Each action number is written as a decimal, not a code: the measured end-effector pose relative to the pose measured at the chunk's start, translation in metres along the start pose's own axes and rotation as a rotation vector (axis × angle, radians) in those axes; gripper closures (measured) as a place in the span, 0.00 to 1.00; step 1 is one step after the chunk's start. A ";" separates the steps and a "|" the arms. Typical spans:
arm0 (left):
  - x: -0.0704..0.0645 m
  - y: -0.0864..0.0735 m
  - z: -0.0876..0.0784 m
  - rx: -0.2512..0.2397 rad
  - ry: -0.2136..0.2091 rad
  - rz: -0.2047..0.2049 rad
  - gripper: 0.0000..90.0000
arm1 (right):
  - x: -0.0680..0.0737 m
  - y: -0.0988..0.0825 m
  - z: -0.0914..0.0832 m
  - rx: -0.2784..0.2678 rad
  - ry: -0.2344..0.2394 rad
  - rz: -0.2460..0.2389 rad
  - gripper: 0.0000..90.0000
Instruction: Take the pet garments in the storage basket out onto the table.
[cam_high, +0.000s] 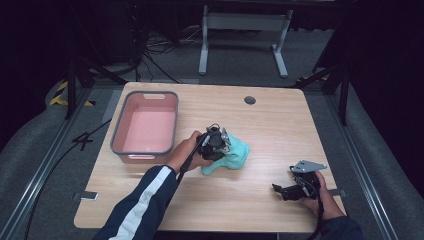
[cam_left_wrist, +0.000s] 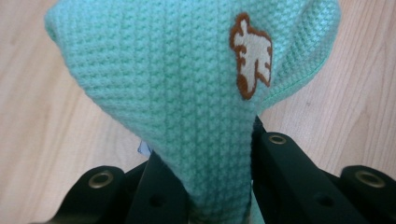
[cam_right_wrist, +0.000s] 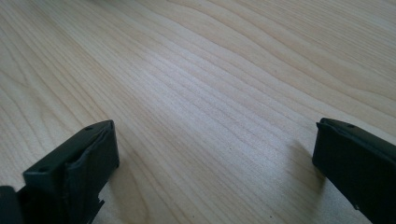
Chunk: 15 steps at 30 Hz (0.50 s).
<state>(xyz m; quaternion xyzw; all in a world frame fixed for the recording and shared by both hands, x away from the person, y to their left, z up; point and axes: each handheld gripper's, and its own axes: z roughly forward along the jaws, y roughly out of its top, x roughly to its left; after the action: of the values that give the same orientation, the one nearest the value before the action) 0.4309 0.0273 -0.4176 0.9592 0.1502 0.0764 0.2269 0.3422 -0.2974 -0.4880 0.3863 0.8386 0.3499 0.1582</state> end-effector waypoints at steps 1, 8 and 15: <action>0.000 -0.002 0.003 0.010 0.000 -0.002 0.88 | 0.000 0.000 0.000 0.000 0.000 0.000 0.01; -0.007 -0.013 0.027 0.041 -0.017 -0.009 0.87 | 0.000 0.000 0.000 0.000 0.000 0.000 0.01; -0.014 -0.011 0.010 -0.004 -0.014 0.022 0.66 | 0.000 0.000 0.000 0.000 0.000 0.000 0.01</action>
<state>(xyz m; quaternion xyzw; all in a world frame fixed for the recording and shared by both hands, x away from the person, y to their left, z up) 0.4172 0.0280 -0.4324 0.9608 0.1380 0.0724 0.2292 0.3422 -0.2974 -0.4880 0.3863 0.8387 0.3499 0.1582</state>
